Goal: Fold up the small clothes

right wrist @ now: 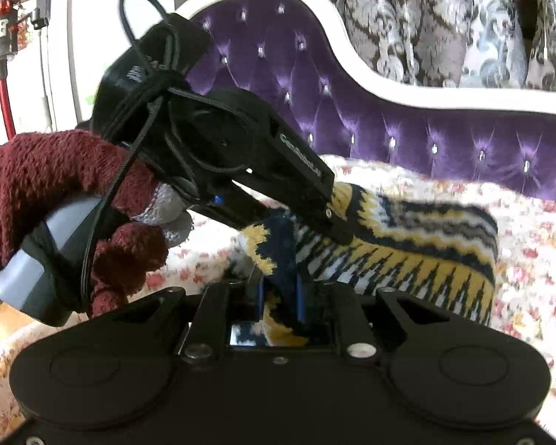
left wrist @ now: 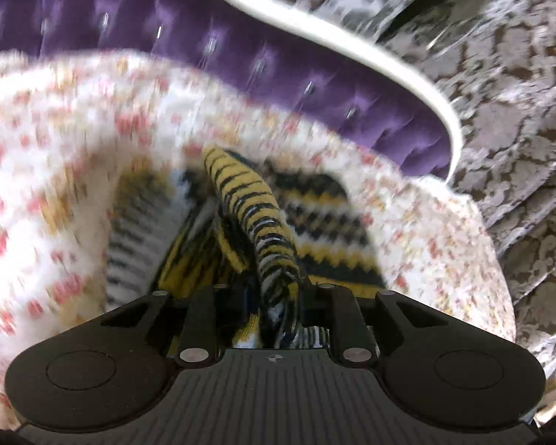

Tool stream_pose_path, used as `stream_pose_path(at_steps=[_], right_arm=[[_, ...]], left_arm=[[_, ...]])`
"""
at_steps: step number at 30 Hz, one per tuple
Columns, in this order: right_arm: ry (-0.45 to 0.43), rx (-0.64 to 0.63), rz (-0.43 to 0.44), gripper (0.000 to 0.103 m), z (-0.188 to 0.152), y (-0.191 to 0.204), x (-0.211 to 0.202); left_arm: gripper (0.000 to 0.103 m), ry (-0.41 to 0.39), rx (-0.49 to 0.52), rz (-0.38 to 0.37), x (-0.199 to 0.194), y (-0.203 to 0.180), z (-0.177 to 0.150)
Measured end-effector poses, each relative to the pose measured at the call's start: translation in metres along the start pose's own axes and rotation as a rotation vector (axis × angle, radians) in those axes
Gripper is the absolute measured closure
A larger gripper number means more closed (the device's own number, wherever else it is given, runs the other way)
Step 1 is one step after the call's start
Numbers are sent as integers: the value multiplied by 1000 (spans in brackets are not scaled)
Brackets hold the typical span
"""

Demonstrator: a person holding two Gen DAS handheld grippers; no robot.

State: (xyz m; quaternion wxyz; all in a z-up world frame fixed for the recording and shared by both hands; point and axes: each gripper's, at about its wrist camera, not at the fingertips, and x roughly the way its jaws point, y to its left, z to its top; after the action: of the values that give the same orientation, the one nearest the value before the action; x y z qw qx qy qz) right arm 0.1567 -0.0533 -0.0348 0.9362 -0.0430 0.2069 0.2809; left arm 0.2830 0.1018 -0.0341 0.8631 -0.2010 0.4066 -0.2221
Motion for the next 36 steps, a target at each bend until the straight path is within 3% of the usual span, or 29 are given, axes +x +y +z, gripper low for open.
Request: stream_pose_path(at_steps=[3, 6, 7, 10, 11, 15, 19, 22, 26, 31, 36], right_arm=[[-11, -41, 18, 79, 8, 13, 5], [50, -55, 45, 78, 7, 23, 27], [88, -58, 57, 71, 4, 25, 36], [198, -92, 90, 64, -10, 34, 60], [202, -105, 98, 54, -14, 36, 61], [176, -104, 150, 40, -19, 37, 45], [136, -37, 187, 24, -14, 24, 22], [116, -2, 191, 18, -10, 12, 7], [108, 74, 195, 10, -7, -7, -10], [109, 239, 192, 1, -4, -42, -19], [94, 469, 187, 0, -2, -93, -18]], left_arm=[[82, -40, 33, 7, -18, 4, 4], [82, -17, -16, 28, -14, 26, -1], [81, 5, -39, 37, -8, 36, -5], [77, 33, -117, 48, 8, 62, -20], [77, 16, -150, 25, 8, 68, -25], [74, -4, -181, -24, 2, 73, -29], [70, -16, -166, -18, -5, 69, -34], [62, -18, -171, -21, -10, 68, -43], [29, 10, -147, 60, -17, 69, -52], [29, 23, -136, 49, -26, 69, -67], [28, 46, -157, -12, -22, 63, -74]])
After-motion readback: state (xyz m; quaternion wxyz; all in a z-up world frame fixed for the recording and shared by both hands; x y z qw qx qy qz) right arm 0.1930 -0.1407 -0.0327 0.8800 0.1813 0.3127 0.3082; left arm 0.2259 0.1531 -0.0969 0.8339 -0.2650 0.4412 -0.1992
